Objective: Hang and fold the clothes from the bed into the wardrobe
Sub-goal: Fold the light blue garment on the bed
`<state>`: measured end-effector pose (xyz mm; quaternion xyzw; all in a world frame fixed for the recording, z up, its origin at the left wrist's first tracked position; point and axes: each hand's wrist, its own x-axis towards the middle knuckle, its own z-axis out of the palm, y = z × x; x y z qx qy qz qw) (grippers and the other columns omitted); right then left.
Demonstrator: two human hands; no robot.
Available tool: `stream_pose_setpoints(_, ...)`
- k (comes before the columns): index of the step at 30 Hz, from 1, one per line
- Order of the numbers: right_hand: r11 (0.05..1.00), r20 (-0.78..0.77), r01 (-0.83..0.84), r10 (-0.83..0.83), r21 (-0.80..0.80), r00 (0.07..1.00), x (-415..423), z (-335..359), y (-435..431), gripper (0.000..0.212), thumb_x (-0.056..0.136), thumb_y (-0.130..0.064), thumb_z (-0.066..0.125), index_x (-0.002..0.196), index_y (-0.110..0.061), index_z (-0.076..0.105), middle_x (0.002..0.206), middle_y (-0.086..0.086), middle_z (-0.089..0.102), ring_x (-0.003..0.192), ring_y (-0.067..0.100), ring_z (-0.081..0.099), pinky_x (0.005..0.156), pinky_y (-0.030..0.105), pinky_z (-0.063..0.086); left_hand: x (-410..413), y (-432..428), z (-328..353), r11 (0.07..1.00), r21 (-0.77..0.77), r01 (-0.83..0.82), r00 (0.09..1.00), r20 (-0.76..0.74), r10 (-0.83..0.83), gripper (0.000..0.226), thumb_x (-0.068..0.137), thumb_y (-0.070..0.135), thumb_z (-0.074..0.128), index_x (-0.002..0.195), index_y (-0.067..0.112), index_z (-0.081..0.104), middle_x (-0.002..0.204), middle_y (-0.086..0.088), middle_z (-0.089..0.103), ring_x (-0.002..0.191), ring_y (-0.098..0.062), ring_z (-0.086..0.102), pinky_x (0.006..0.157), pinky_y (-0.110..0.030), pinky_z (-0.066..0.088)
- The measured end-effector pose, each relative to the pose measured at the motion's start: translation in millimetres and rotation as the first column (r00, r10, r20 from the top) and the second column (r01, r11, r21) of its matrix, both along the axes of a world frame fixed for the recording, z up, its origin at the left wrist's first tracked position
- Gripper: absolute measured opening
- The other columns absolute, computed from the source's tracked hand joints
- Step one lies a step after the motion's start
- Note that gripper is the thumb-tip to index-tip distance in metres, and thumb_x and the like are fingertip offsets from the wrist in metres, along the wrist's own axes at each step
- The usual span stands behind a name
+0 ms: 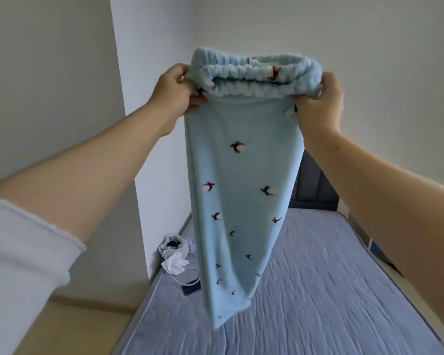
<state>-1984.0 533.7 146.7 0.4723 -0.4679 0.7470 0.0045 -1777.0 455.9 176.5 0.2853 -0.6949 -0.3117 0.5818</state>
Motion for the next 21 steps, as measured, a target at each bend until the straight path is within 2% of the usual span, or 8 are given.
stream_pose_setpoints(5, 1.0, -0.038, -0.021, 0.02, -0.018, 0.999, 8.7, -3.6, 21.6, 0.029, 0.08, -0.01, 0.06, 0.071, -0.026, 0.038, 0.07, -0.011, 0.047, 0.062, 0.004, 0.043, 0.055, 0.021, 0.041, 14.9, 22.3, -10.6, 0.998, 0.028, 0.053, 0.999, 0.004, -0.054, 0.025, 0.092, 0.005, 0.042, 0.088, 0.026, 0.054, 0.084, 0.003, 0.063, 0.069, -0.013, 0.064, 0.072, -0.029, 0.054)
stream_pose_setpoints(9, 0.997, -0.075, -0.04, 0.045, 0.064, 0.996, 8.5, -41.0, 42.8, 0.028, 0.079, -0.013, 0.065, 0.072, -0.025, 0.041, 0.07, -0.009, 0.05, 0.063, 0.005, 0.046, 0.057, 0.023, 0.044, 24.5, 40.4, -47.1, 0.997, -0.037, -0.065, 0.991, 0.114, 0.069, 0.024, 0.091, 0.001, 0.042, 0.09, 0.021, 0.055, 0.071, 0.008, 0.055, 0.058, 0.0, 0.05, 0.05, -0.008, 0.039)
stream_pose_setpoints(11, 0.99, -0.073, -0.03, 0.04, 0.135, 0.996, 6.0, -71.0, 52.5, 0.028, 0.077, -0.015, 0.067, 0.072, -0.025, 0.042, 0.07, -0.007, 0.052, 0.065, 0.01, 0.049, 0.059, 0.029, 0.046, 28.4, 48.1, -77.7, 0.997, -0.026, -0.07, 0.985, 0.155, 0.073, 0.021, 0.091, 0.001, 0.044, 0.094, 0.018, 0.057, 0.073, 0.013, 0.054, 0.06, 0.008, 0.048, 0.05, -0.001, 0.037)
stream_pose_setpoints(13, 0.978, -0.068, -0.032, 0.047, 0.205, 0.997, 4.3, -108.2, 62.2, 0.03, 0.075, -0.016, 0.071, 0.071, -0.026, 0.043, 0.068, -0.006, 0.053, 0.063, 0.011, 0.052, 0.056, 0.029, 0.046, 32.1, 54.2, -116.7, 0.998, 0.037, -0.053, 0.979, 0.2, 0.044, 0.019, 0.092, 0.004, 0.047, 0.093, 0.019, 0.058, 0.08, 0.015, 0.057, 0.07, 0.009, 0.049, 0.057, 0.002, 0.037)
stream_pose_setpoints(16, 0.937, -0.035, -0.079, 0.096, 0.34, 0.995, 4.4, -175.9, 76.6, 0.029, 0.075, -0.014, 0.071, 0.072, -0.023, 0.044, 0.061, -0.008, 0.053, 0.049, -0.002, 0.051, 0.045, 0.019, 0.045, 35.2, 61.7, -187.0, 0.979, 0.202, -0.041, 0.967, 0.256, -0.012, 0.02, 0.093, 0.003, 0.046, 0.089, 0.02, 0.057, 0.083, 0.012, 0.058, 0.077, 0.002, 0.05, 0.062, -0.001, 0.039)
stream_pose_setpoints(19, 0.828, 0.047, -0.158, 0.158, 0.539, 0.986, 2.2, -249.7, 91.7, 0.023, 0.077, -0.011, 0.07, 0.078, -0.017, 0.047, 0.062, -0.004, 0.056, 0.054, 0.007, 0.054, 0.05, 0.025, 0.046, 38.0, 72.9, -265.3, 0.92, 0.388, -0.06, 0.937, 0.34, -0.082, 0.02, 0.094, 0.008, 0.047, 0.088, 0.025, 0.057, 0.089, 0.004, 0.06, 0.086, -0.012, 0.051, 0.076, -0.022, 0.041)
stream_pose_setpoints(21, 0.72, 0.11, -0.215, 0.19, 0.66, 0.976, 0.9, -298.8, 105.8, 0.021, 0.078, -0.007, 0.069, 0.085, -0.007, 0.05, 0.065, 0.0, 0.057, 0.059, 0.013, 0.054, 0.054, 0.028, 0.046, 42.6, 86.4, -317.0, 0.867, 0.495, -0.057, 0.914, 0.375, -0.154, 0.021, 0.095, 0.009, 0.048, 0.087, 0.027, 0.057, 0.091, 0.003, 0.06, 0.091, -0.014, 0.051, 0.077, -0.023, 0.04)
